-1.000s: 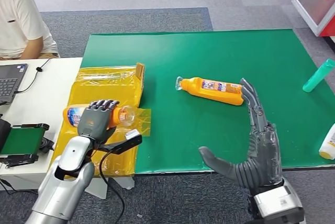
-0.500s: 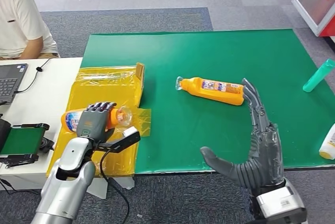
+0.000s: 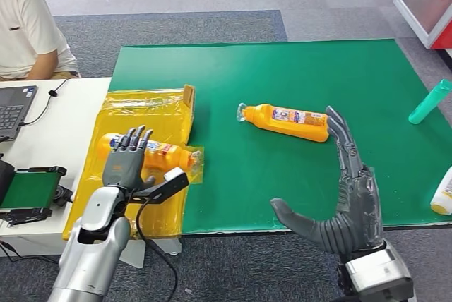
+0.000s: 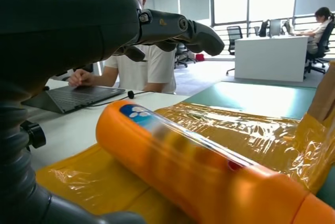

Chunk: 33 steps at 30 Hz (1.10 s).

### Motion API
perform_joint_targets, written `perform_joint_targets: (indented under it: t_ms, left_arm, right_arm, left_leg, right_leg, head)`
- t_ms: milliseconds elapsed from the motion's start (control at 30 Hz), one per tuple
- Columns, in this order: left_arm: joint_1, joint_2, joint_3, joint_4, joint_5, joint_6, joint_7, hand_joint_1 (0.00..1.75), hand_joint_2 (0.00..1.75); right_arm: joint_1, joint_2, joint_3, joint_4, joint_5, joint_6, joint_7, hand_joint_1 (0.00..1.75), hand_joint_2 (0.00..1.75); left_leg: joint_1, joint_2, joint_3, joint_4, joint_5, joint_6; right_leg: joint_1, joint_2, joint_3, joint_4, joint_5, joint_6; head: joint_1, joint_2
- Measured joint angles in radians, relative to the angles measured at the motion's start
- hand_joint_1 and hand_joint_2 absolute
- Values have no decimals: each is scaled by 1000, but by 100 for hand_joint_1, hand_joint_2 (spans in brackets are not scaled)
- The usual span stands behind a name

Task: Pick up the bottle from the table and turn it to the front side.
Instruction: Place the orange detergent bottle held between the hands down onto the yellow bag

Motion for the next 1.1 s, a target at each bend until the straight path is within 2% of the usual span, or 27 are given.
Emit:
perform_joint_targets:
  t_ms: [500, 633, 733, 867, 967, 1100]
  left_arm:
    - [6, -40, 36, -29, 4, 2, -57, 0, 175]
    - [16, -52, 46, -49, 82, 0, -90, 0, 175]
    - [32, -74, 60, -93, 260, -41, -118, 0, 175]
    - [58, -104, 95, -172, 589, -196, -101, 0, 175]
    - [87, -108, 122, -236, 867, -288, -78, 0, 175]
    - [172, -103, 147, -342, 1268, -335, -50, 0, 175]
  right_arm:
    - [1, 0, -13, 0, -1, 11, 0, 0, 175]
    - [2, 0, -15, 0, 5, 11, 4, 0, 175]
    - [2, 1, -17, 0, 17, 12, 16, 0, 175]
    - [0, 2, -23, 9, 15, 38, 48, 0, 175]
    - [-7, 2, -25, 47, -9, 88, 86, 0, 175]
    - [-31, 3, -10, 162, 15, 101, 165, 0, 175]
  left_leg:
    - [0, 0, 0, 0, 0, 0]
    - [0, 0, 0, 0, 0, 0]
    - [0, 0, 0, 0, 0, 0]
    - [0, 0, -1, 0, 0, 0]
    - [0, 0, -1, 0, 0, 0]
    - [0, 0, -1, 0, -1, 0]
  right_leg:
    - [0, 0, 0, 0, 0, 0]
    - [0, 0, 0, 0, 0, 0]
    - [0, 0, 0, 0, 0, 0]
    - [0, 0, 0, 0, 0, 0]
    - [0, 0, 0, 0, 0, 0]
    - [1, 0, 0, 0, 0, 0]
  head:
    - [0, 0]
    - [0, 0]
    - [0, 0]
    - [0, 0]
    - [0, 0]
    - [0, 0]
